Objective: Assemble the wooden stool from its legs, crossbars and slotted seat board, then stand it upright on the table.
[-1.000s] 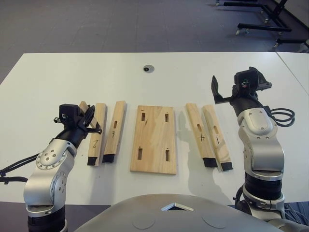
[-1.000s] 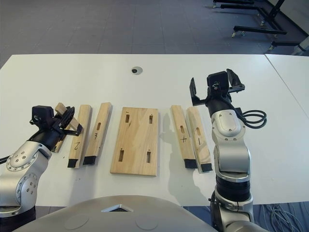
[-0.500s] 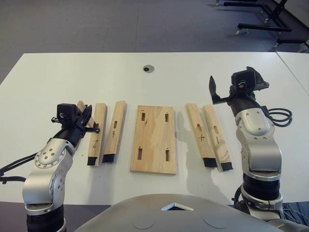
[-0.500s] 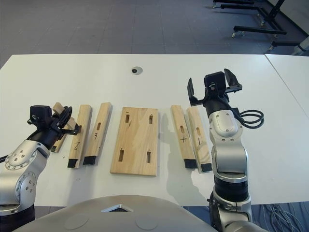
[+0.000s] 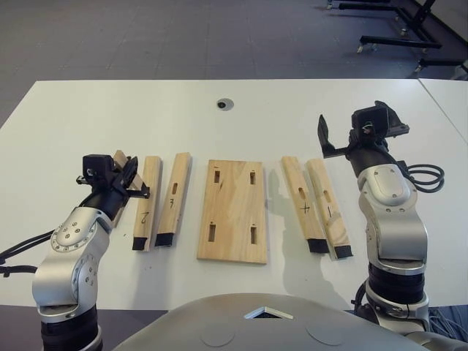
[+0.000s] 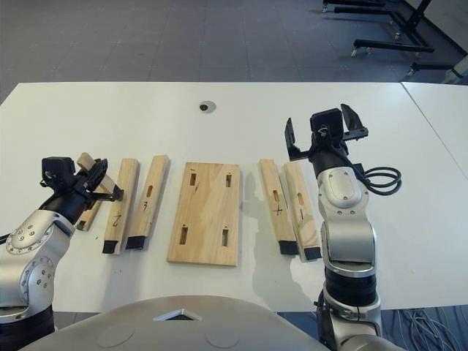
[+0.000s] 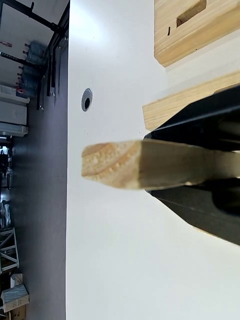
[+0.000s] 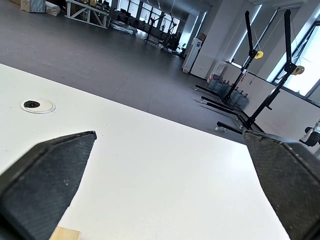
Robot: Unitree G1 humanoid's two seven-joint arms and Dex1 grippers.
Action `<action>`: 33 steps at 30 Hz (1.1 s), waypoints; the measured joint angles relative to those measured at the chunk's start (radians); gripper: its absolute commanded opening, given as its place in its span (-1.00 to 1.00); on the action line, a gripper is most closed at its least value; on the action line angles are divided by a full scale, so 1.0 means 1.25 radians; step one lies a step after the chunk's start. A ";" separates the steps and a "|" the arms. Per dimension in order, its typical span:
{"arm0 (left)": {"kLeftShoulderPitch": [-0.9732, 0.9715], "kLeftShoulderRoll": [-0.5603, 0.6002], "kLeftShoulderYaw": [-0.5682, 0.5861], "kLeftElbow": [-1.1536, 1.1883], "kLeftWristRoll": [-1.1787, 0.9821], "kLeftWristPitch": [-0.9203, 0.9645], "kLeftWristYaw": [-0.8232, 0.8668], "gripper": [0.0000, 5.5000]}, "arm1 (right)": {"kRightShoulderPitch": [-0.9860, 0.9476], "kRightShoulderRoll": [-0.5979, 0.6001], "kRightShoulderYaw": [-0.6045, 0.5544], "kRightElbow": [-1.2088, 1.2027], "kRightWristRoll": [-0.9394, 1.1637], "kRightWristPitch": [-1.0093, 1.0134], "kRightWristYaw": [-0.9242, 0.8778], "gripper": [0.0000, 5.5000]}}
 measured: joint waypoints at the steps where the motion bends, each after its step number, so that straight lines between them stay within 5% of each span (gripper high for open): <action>1: 0.000 -0.004 -0.009 -0.004 0.000 0.000 0.003 -0.86 | 0.000 -0.004 -0.005 0.000 0.000 0.000 0.004 0.96; 17: 0.052 -0.096 -0.024 -0.064 0.034 0.002 0.110 -0.86 | -0.035 -0.068 0.003 -0.009 -0.001 0.025 0.077 0.96; 33: 0.119 -0.191 -0.054 -0.078 0.099 -0.150 0.156 -0.86 | -0.068 -0.108 0.020 0.043 0.000 0.014 0.132 0.96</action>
